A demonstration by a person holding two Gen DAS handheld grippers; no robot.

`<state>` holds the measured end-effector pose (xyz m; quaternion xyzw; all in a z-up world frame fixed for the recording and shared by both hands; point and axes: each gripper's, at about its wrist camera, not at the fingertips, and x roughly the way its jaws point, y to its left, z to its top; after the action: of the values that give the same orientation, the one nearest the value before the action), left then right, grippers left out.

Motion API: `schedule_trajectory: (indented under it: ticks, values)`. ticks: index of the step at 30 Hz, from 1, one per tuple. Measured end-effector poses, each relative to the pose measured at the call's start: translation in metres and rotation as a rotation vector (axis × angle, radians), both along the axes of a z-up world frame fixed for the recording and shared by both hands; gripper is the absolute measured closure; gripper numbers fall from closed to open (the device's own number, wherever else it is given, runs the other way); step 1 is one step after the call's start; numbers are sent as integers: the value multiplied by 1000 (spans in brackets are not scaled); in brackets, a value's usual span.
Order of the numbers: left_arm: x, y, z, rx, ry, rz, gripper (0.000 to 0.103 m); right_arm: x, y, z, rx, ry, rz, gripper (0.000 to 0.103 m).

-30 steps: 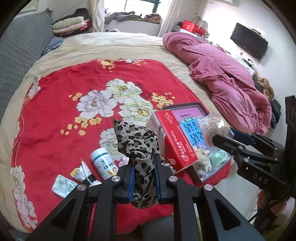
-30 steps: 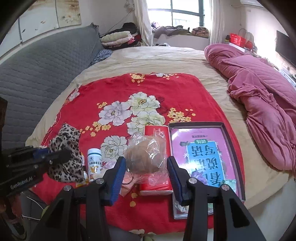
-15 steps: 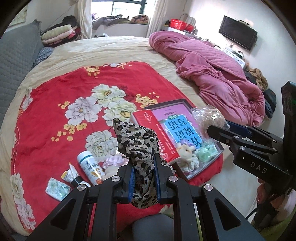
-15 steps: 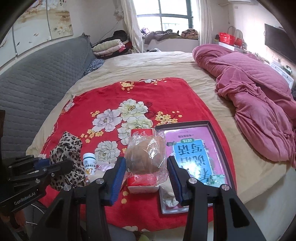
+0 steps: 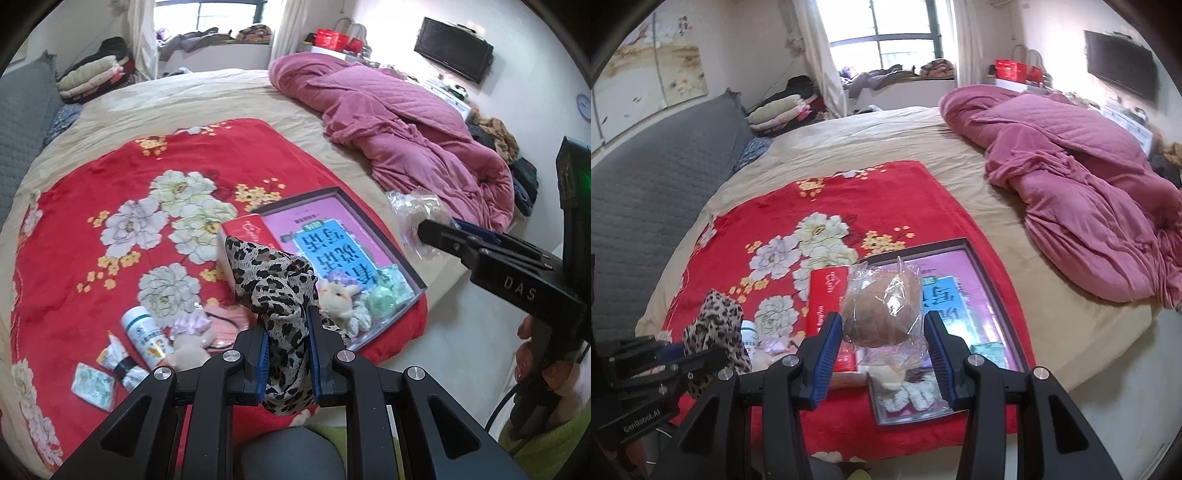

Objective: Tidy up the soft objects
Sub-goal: 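Carry the scrunchie and bagged bread roll with both tools over the pink book box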

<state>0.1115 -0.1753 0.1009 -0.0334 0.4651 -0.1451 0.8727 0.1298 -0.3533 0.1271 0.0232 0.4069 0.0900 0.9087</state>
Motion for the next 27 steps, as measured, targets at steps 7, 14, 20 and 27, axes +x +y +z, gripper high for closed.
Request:
schedule_trajectory:
  ticks: [7,14,20,27]
  values:
    - [12,-36,-11,-29,18,-80,85,3,-31,-8,11,15,-60,57]
    - [29,-75,-28,-30,53,-148,85,7,-63,-15,29,26,-114,57]
    - [42,-107,-44,-12,83,-204,85,13,-89,-30,39,54,-158,57]
    - [54,-133,-72,13,143,-251,85,22,-109,-49,49,84,-190,57]
